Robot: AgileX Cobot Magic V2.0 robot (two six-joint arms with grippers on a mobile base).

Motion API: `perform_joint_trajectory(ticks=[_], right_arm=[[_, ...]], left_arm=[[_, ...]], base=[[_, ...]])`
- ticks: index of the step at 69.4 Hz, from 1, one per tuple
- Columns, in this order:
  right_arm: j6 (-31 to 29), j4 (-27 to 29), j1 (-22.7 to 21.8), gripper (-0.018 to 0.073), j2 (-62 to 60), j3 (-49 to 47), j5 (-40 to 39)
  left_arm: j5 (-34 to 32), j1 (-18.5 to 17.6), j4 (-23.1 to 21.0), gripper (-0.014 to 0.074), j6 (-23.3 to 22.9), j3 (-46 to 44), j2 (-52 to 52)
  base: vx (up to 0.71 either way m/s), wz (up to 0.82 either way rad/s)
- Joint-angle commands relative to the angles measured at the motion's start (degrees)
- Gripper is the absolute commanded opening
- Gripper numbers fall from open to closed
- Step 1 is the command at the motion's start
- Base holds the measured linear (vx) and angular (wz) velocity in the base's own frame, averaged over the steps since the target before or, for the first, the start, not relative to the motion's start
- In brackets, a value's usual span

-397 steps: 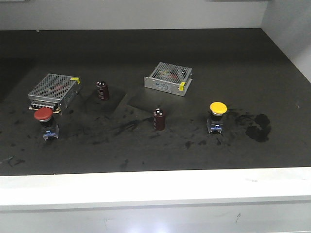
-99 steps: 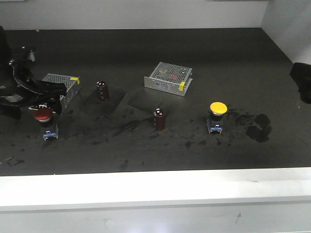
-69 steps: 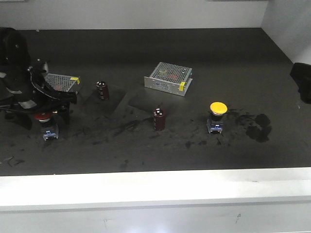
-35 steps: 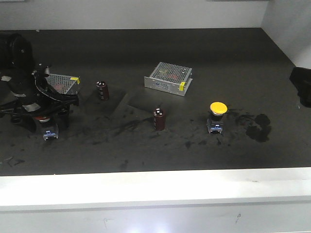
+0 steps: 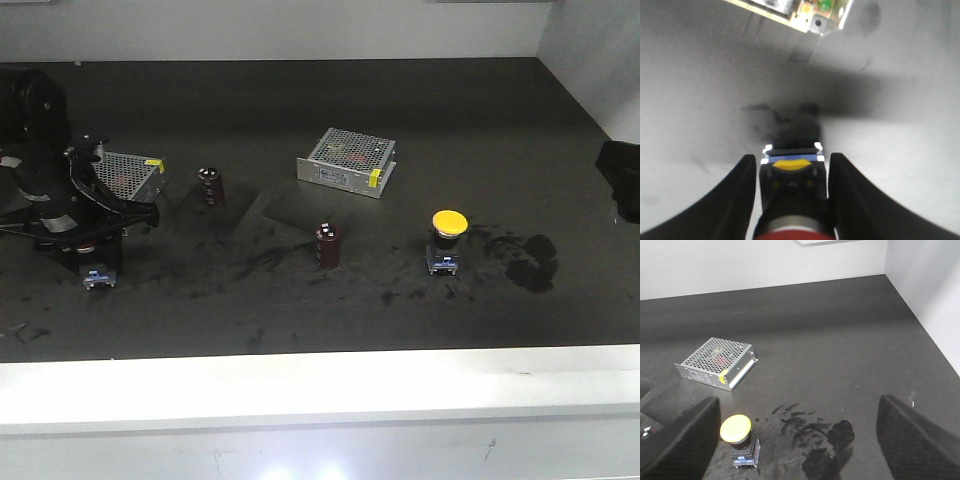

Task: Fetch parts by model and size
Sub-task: 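Lower the left gripper onto the red-capped stop button and grasp it, then lift the red-capped button with the left gripper away from the table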

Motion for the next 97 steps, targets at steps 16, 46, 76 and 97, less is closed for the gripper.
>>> perform_joint_trajectory(ticks=[16,46,76,97], right_arm=[[-0.3,-0.2,0.0,0.0594,-0.2,-1.8,-3.9],[-0.3,-0.2,0.0,0.0594,-0.2,-1.8,-3.9],[-0.3,-0.3,0.0,0.0594,-0.2,-1.8,-4.4],[-0.3,-0.3,0.1,0.0594,-0.2,-1.8,-4.4]], left_arm=[[-5.5,-0.2,8.9,-0.0007,1.9,-1.2,-12.6],[-25.1,0.0,12.8,-0.0006,2.4,20.8,-41.4],[-31.3,0.0,15.7,-0.0006,2.9,40.3,-68.9],[-35.3,0.0,18.1,-0.0006,2.9,52.3,-85.9]], base=[[0.00,0.00],[0.00,0.00],[0.00,0.00],[0.00,0.00]])
